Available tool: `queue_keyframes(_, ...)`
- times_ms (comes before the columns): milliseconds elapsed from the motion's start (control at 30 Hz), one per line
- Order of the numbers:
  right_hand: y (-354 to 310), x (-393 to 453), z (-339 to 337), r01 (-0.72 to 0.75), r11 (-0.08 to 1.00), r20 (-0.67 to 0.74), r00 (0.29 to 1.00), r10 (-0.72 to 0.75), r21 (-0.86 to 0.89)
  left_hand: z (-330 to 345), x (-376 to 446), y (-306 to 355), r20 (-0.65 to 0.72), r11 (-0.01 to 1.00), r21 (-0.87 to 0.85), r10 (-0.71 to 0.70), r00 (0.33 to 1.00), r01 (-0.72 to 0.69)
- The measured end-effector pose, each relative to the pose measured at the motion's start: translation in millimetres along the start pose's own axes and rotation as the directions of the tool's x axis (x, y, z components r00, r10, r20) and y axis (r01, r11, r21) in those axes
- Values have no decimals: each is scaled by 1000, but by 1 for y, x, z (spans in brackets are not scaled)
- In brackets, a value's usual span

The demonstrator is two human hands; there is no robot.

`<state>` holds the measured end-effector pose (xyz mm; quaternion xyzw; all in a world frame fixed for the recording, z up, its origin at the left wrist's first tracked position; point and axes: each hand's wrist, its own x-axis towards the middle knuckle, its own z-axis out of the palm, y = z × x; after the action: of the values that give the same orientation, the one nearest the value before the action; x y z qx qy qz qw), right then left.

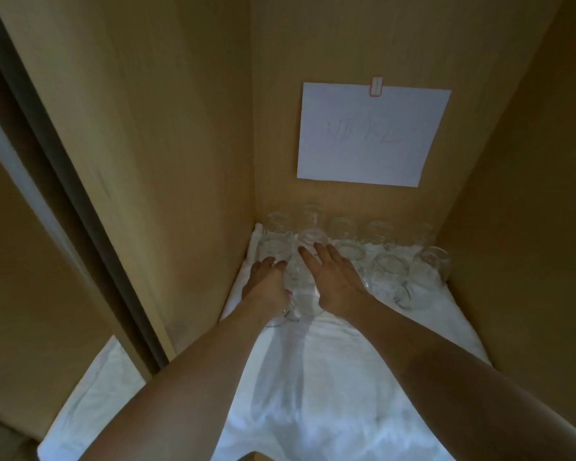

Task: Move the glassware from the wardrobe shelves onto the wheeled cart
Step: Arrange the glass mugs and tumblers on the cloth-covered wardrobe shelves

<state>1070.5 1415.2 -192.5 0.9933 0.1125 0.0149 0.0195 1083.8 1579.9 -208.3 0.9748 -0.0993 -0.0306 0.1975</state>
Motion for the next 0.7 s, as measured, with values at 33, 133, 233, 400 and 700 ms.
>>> queue_keyframes(33, 0, -4, -1, -45, 999, 2, 999, 45, 13, 1, -3, 0, -16, 1000, -1, -13, 1000, 13)
queue_keyframes(133, 0, -22, 0, -150, 988, -20, 988, 151, 36, 5, -14, -2, -60, 999, -13, -45, 997, 44)
queue_keyframes(233, 1, -43, 5, -212, 976, -60, 975, 215, 56, 9, -26, -5, -61, 996, -31, -83, 995, 81)
queue_keyframes(400, -6, -77, 12, -316, 945, -33, 947, 319, 84, 2, -45, 3, -94, 999, -23, -51, 994, 49)
queue_keyframes(700, -38, -128, -9, -379, 917, -46, 921, 387, 124, -23, -94, 26, -111, 992, 98, 94, 989, -84)
